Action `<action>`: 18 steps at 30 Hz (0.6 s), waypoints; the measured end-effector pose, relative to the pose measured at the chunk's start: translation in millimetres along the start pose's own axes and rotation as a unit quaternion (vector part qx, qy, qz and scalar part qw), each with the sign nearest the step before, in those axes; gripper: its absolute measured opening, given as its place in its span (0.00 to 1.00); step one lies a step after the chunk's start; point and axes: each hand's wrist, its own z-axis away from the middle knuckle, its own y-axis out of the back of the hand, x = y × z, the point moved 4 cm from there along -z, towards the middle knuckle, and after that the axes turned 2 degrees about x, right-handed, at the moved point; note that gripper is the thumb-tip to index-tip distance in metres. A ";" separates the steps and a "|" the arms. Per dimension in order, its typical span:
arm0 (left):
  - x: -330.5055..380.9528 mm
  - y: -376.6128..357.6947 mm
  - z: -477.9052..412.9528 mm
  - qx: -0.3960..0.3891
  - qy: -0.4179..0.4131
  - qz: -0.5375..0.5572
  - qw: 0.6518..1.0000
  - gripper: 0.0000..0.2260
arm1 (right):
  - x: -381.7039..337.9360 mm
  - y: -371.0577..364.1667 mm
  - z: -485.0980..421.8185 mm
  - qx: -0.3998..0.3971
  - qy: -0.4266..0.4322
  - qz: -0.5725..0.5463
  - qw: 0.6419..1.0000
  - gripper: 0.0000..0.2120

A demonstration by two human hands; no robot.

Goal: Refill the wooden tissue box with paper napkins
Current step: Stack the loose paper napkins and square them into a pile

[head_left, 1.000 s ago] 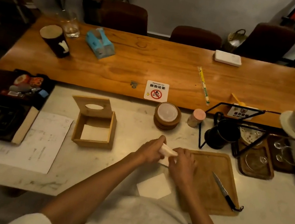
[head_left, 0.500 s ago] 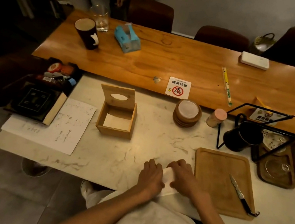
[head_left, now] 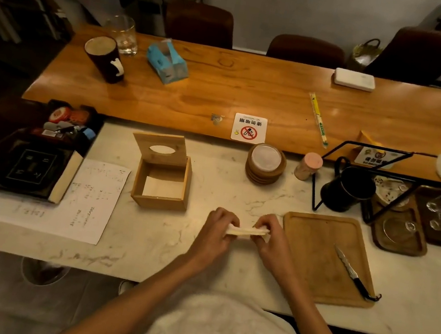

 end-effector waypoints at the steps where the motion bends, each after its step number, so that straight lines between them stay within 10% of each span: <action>1: -4.5 7.0 -3.7 0.021 -0.004 0.040 0.999 0.08 | -4.1 -1.7 -1.1 0.014 0.005 -0.041 0.999 0.17; 18: -34.9 -8.3 -0.2 0.031 0.051 0.200 0.978 0.20 | 2.4 -30.1 -2.5 -0.008 -0.018 -0.180 0.983 0.34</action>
